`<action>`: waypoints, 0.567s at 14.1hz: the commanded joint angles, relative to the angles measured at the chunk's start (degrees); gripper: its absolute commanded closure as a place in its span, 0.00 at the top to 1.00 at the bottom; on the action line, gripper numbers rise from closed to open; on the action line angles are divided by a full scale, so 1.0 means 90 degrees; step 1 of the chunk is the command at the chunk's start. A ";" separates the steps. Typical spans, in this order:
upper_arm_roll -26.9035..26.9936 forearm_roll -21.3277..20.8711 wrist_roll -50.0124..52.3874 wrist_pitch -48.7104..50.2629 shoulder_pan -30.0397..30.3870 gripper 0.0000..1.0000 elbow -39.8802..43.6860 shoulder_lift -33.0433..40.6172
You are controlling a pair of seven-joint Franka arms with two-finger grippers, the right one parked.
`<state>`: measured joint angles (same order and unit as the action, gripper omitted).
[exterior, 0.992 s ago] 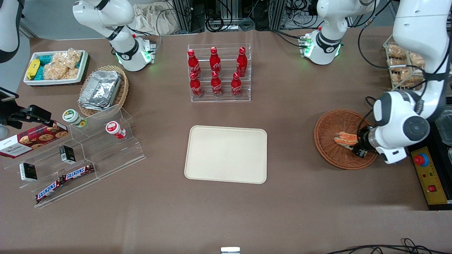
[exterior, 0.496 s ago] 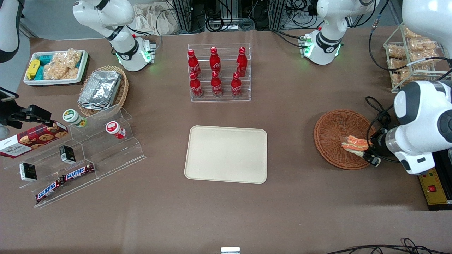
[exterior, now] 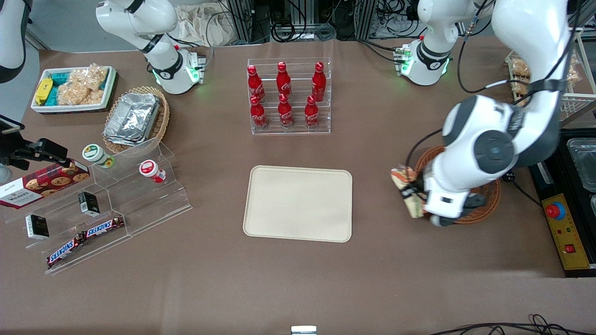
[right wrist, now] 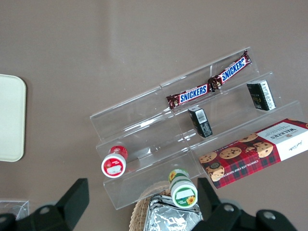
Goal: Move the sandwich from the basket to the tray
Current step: 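Carry the sandwich with the left gripper over to the cream tray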
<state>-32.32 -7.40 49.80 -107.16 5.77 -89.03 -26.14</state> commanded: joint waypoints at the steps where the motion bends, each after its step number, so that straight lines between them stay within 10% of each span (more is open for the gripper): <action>1: -0.0120 -0.0221 -0.0220 -0.0668 -0.0707 0.00 0.0176 -0.0735; 8: -0.0110 -0.1345 0.0053 -0.1560 -0.1452 0.00 0.0293 -0.2085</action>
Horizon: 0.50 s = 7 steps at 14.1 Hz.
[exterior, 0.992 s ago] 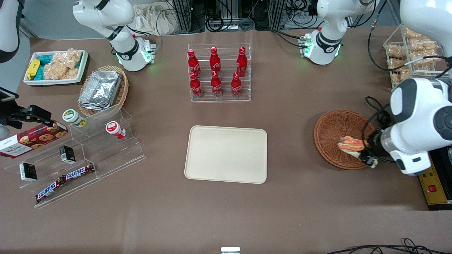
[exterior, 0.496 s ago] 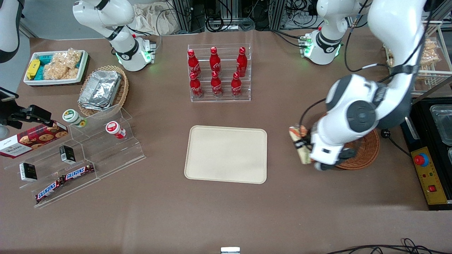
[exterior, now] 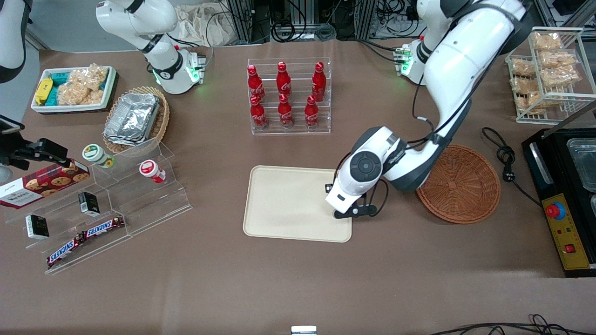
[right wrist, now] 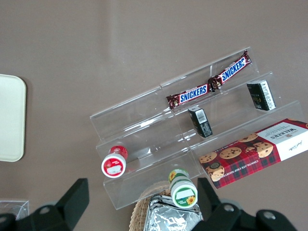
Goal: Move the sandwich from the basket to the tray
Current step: 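Carry the sandwich with the left gripper over to the cream tray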
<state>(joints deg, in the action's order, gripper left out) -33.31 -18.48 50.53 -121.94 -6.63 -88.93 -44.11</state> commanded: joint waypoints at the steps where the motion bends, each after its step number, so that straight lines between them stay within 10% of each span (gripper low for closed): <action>1: 0.0000 -0.0105 -0.0019 0.0082 -0.0074 0.00 0.0330 -0.0156; 4: 0.0000 -0.0096 0.0079 0.0082 -0.0084 0.06 0.0360 -0.0235; 5: 0.0000 -0.0076 0.0185 0.0082 -0.0074 0.23 0.0370 -0.0235; 7: 0.0000 -0.0095 0.0576 0.0082 -0.0084 0.99 0.0457 -0.0245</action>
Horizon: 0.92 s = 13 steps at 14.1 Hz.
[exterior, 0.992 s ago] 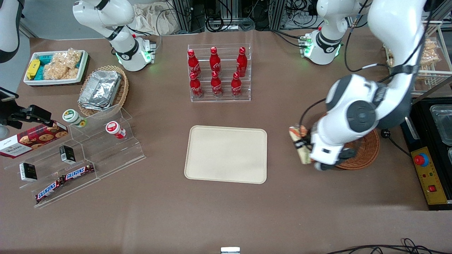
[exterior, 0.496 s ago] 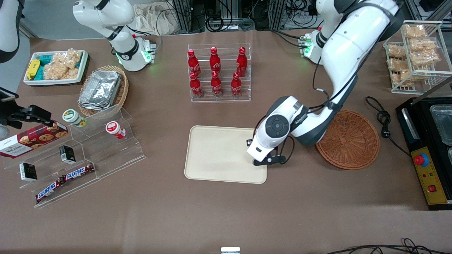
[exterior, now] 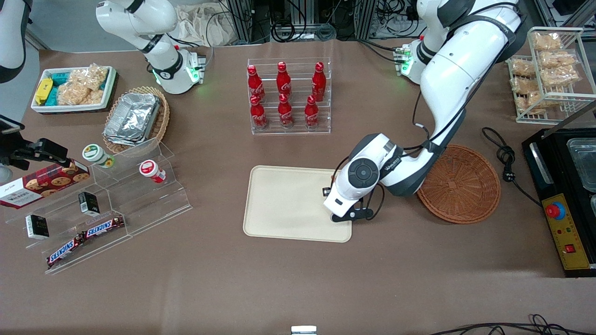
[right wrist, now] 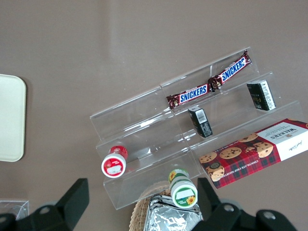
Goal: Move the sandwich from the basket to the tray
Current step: 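Lower the sandwich onto the tray and open the left gripper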
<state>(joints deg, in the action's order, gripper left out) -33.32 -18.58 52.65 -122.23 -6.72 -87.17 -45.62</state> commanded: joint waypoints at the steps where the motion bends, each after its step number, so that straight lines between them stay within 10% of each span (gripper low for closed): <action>1: 0.0001 -0.0084 0.0332 0.0114 -0.0074 1.00 0.0261 -0.0068; 8: 0.0030 -0.0133 0.0371 0.0328 0.0004 1.00 0.0535 0.0311; 13: 0.1189 0.0568 0.0080 0.1296 0.0024 0.99 0.0156 0.1657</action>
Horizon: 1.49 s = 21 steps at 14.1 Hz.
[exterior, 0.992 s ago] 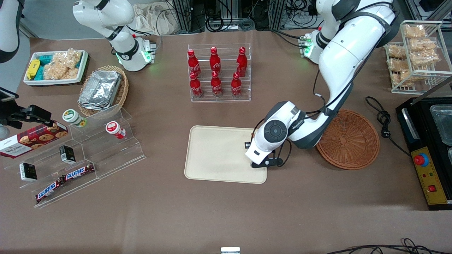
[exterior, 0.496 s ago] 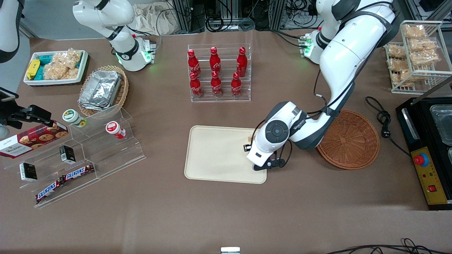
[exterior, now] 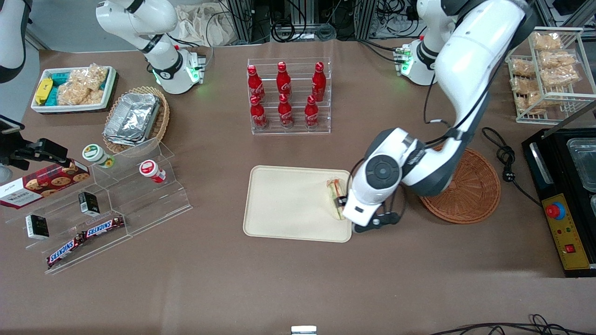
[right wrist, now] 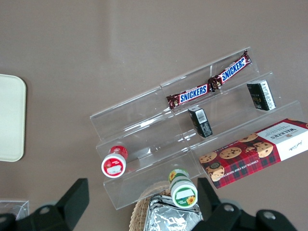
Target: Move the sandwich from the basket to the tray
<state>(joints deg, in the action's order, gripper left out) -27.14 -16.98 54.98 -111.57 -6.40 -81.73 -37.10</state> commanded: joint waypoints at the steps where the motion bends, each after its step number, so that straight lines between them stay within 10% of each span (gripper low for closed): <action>1: 0.0893 0.0644 -0.0539 0.0063 -0.0050 0.99 -0.0750 0.1052; 11: 0.2926 0.1798 -0.3322 0.0411 -0.0001 0.99 -0.2676 0.3759; 21: 0.3114 0.1779 -0.4078 0.1653 0.0009 0.99 -0.1320 0.3312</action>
<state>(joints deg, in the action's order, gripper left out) 1.14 -1.83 18.28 -99.51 -6.21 -98.18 -4.88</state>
